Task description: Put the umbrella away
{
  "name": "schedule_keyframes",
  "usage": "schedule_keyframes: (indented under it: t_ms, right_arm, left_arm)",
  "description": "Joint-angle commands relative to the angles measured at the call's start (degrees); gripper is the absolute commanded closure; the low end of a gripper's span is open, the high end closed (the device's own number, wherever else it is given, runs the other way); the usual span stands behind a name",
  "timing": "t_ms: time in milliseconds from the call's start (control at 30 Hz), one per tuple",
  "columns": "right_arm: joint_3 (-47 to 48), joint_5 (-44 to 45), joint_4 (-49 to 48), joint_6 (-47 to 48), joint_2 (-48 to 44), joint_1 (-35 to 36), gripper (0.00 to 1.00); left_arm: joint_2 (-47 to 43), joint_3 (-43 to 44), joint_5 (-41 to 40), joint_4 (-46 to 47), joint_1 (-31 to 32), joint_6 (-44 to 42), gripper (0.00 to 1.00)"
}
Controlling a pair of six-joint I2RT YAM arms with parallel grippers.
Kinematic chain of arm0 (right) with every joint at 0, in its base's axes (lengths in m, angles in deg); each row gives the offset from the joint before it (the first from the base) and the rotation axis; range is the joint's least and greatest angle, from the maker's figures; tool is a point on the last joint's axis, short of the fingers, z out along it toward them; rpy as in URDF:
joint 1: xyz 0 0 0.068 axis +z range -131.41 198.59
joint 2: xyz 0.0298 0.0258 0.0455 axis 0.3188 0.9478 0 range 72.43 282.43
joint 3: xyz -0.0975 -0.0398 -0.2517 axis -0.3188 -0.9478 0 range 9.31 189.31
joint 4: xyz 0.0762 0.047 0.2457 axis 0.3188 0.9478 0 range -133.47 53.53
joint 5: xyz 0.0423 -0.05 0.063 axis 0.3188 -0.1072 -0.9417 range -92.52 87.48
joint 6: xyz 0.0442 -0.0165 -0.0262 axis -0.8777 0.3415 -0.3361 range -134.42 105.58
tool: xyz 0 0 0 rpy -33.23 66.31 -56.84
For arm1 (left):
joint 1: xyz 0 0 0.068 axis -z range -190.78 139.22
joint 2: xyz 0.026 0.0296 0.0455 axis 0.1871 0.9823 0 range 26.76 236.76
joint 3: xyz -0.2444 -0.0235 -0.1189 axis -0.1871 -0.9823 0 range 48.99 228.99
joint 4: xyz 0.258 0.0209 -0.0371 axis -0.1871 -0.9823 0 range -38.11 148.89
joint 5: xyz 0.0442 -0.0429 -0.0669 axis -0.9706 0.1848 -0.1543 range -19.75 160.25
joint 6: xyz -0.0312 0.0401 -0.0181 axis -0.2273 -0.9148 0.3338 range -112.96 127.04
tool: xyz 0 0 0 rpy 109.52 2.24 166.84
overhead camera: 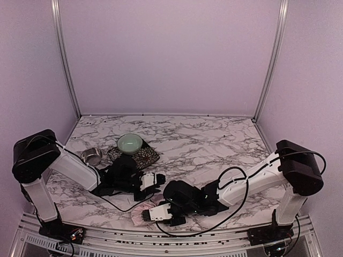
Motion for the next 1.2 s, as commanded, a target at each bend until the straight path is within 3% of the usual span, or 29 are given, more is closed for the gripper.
schedule_keyframes:
  t_ms: [0,33,100,200,267,367,500,600,700,800,1167]
  right_arm:
    - [-2.44,-6.55,17.25,-1.71,5.6,1.31,1.0]
    - [-2.34,-6.9,17.5,-1.96,5.49,0.83,1.0]
    - [-2.14,-7.11,18.19,-2.49,5.33,0.15,1.0]
    - [-2.1,-6.7,18.92,-2.87,5.33,-0.49,1.0]
    - [-1.82,-6.51,19.71,-3.21,5.68,-0.7,1.0]
    - [-0.97,-6.84,21.14,-4.21,6.22,-1.47,1.0]
    - [-0.36,-7.99,23.61,-5.75,5.94,-2.84,1.0]
    - [-0.01,-8.94,25.62,-6.81,5.49,-3.56,1.0]
    - [0.43,-9.43,27.8,-7.29,5.73,-4.43,1.0]
    - [1.12,-10.04,30.66,-7.49,6.43,-5.28,1.0]
    - [4.69,-16.49,37.43,-9.98,8.81,-6.68,1.0]
  left_arm:
    - [-0.56,4.78,-16.39,9.14,-1.61,3.67,0.55]
    - [-1.03,4.83,-18.27,9.16,-1.77,4.28,0.47]
    - [-3.23,4.3,-21.55,9.07,-2.31,5.89,0.39]
    - [-9.46,1.51,-23.48,8.78,-3.06,8.24,0.34]
    - [-16.06,-1.05,-23.78,7.42,-3.07,10.44,0.35]
    - [-29.96,-8.42,-17.37,5.63,-1.82,13.67,0.42]
    - [-45.55,-16.6,-14.13,0.0,7.15,11.84,0.45]
    - [-51.82,-19.15,-15.14,-5.54,14.16,12.18,0.53]
    - [-51.82,-21.47,-17.75,-9.94,19.41,11.03,0.61]
    - [-47.97,-21.96,-16.46,-12.84,22.06,10.33,0.6]
    - [-34.82,-15.41,-17.94,-11.9,25.42,2.37,0.31]
